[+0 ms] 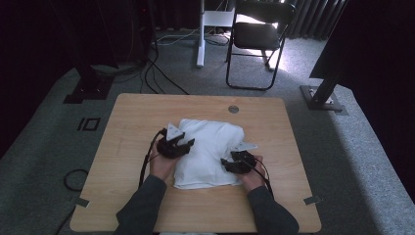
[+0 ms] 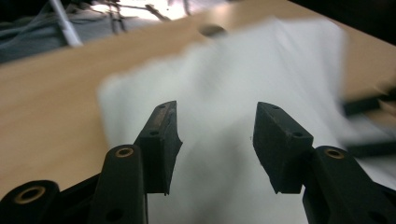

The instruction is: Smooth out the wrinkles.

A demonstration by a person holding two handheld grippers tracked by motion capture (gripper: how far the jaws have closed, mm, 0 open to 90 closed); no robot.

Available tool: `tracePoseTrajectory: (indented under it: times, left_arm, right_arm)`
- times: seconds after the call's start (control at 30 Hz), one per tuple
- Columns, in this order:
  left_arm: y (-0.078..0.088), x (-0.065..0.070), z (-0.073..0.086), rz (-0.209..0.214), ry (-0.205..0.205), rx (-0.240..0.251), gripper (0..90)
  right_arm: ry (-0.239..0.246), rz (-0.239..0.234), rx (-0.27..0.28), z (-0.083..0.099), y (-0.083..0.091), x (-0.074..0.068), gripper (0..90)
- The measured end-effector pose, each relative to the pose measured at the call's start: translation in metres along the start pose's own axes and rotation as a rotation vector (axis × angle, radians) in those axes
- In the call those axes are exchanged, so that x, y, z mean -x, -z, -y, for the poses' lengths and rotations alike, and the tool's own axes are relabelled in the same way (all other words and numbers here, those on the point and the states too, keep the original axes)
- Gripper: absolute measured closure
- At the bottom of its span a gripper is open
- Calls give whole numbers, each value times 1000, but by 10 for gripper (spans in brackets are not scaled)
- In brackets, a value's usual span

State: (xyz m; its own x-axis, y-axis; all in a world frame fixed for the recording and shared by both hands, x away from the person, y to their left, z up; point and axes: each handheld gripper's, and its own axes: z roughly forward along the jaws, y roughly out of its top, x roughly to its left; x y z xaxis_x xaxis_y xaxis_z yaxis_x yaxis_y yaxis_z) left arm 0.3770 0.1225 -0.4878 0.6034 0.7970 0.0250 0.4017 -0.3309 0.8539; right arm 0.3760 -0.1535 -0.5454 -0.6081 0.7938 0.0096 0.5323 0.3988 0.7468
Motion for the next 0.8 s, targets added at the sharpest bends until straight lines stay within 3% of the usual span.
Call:
tracePoseTrajectory:
  times: [0.03,0.1,0.2,0.4,0.6,0.7,0.8]
  left_arm:
    - [4,7,11,15,-13,-16,509]
    - [6,19,33,0,-51,-51,507]
    - [0,18,46,-16,-64,-75,505]
    - [-10,-1,43,-77,-28,-74,499]
    - [-11,-15,41,-84,46,-48,485]
    - [0,-13,44,-86,46,-23,476]
    - [14,-12,51,-102,24,-3,470]
  right_arm:
    - [0,0,0,0,0,0,444]
    - [-11,-3,-12,1,-5,0,450]
    - [-30,-15,-12,0,-12,0,452]
    - [-60,-27,-4,-12,-26,-1,452]
    - [-95,-11,15,-25,-42,4,420]
    - [-124,-10,41,-25,-34,10,400]
    - [-132,-5,121,-19,-8,13,379]
